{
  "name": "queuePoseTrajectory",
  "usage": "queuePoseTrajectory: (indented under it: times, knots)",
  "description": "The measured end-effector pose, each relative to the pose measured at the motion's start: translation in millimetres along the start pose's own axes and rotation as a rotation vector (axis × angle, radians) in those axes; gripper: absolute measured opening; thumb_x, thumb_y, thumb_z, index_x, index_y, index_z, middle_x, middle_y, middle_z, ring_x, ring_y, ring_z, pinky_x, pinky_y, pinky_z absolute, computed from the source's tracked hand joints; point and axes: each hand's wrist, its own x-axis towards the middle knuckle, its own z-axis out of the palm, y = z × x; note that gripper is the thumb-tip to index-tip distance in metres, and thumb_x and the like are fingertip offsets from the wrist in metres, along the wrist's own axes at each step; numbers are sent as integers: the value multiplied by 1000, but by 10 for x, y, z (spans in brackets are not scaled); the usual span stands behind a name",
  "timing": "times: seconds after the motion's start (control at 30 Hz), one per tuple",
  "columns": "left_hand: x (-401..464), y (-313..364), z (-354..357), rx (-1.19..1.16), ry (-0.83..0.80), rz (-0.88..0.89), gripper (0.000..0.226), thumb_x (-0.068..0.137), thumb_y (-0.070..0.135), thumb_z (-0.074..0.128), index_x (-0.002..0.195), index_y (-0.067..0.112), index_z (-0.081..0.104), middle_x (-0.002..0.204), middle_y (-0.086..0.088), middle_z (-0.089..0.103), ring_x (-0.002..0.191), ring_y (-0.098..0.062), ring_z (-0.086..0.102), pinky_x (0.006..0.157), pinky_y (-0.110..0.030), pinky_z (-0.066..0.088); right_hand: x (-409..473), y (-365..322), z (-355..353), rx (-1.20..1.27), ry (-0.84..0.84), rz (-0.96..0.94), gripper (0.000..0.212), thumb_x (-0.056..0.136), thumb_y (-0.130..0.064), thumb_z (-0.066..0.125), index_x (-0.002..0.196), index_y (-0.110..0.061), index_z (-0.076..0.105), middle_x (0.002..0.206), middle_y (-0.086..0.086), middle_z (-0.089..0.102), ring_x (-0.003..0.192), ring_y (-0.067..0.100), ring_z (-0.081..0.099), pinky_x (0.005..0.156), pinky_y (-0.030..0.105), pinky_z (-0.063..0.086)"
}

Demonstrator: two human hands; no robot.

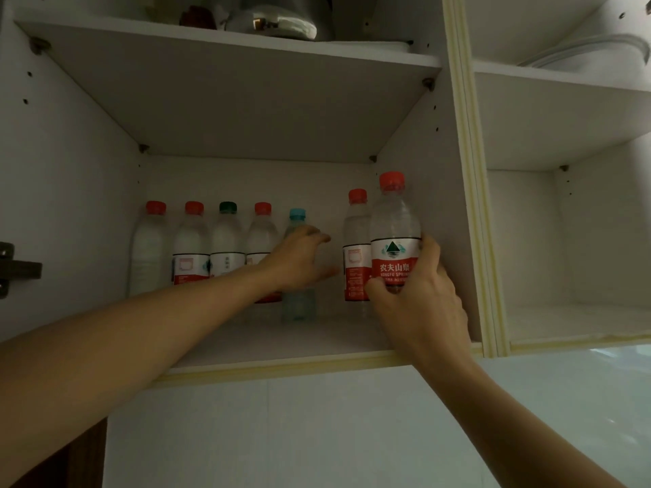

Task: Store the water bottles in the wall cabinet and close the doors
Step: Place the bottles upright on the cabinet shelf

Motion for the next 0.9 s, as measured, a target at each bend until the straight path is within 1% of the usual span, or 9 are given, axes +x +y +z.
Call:
queuePoseTrajectory:
  times: [0.07,0.13,0.3,0.4,0.57,0.63,0.7,0.77,0.9]
  knots:
    - [48,139,-54,-401,-35,-102,80,87,49,74,153,18,39,149,-6,49,129,-21,53,105,-33,47,6,-1,10,0,7,-2,82,87,-56,66,150,-29,20,125,1,59,105,26,63,85,49,55]
    - [87,234,-50,-664,-134,-189,80,88,40,75,154,20,34,143,-6,53,118,-19,60,95,-33,55,8,-4,14,-4,6,1,82,87,-57,65,150,-30,19,124,1,59,103,24,63,81,45,53]
    - [167,295,84,-935,-311,-252,70,93,18,72,152,18,34,127,-8,66,108,-22,69,93,-39,58,6,-3,13,-10,9,-1,84,87,-53,67,151,-30,17,127,1,59,105,25,63,87,52,56]
    - [223,260,100,-952,-314,-212,70,91,15,74,149,23,35,118,-6,67,98,-21,74,80,-37,63,14,9,21,-8,5,-7,83,87,-53,67,150,-31,17,126,0,58,102,22,62,85,49,56]
    - [299,196,137,-706,-226,-140,67,89,24,77,140,29,34,115,0,64,80,-7,72,60,-24,60,33,31,29,-11,6,-18,81,88,-53,66,151,-30,19,125,-1,58,101,22,62,84,46,57]
    - [343,165,181,-483,-153,-156,91,86,36,80,152,26,18,130,-5,62,88,-9,68,62,-25,59,35,38,31,-9,2,-19,81,88,-51,67,150,-31,19,123,-1,58,100,21,62,84,47,57]
    - [386,135,227,-262,-110,-156,117,82,48,80,158,30,-9,134,-9,62,94,-19,67,71,-30,58,37,48,32,-1,0,-18,81,88,-47,67,150,-32,18,122,-2,57,98,21,62,84,48,57]
    - [405,110,239,-52,-100,-89,121,83,56,75,154,40,-21,137,-11,60,90,-19,64,71,-31,52,44,55,35,2,-3,-17,80,88,-45,67,150,-32,17,122,-2,57,98,21,61,84,48,58]
    - [459,120,186,338,-22,41,98,85,64,67,159,38,8,163,3,33,128,-25,56,85,-38,48,54,65,41,10,-4,-17,81,88,-45,68,150,-32,18,122,-2,57,98,21,62,82,47,57]
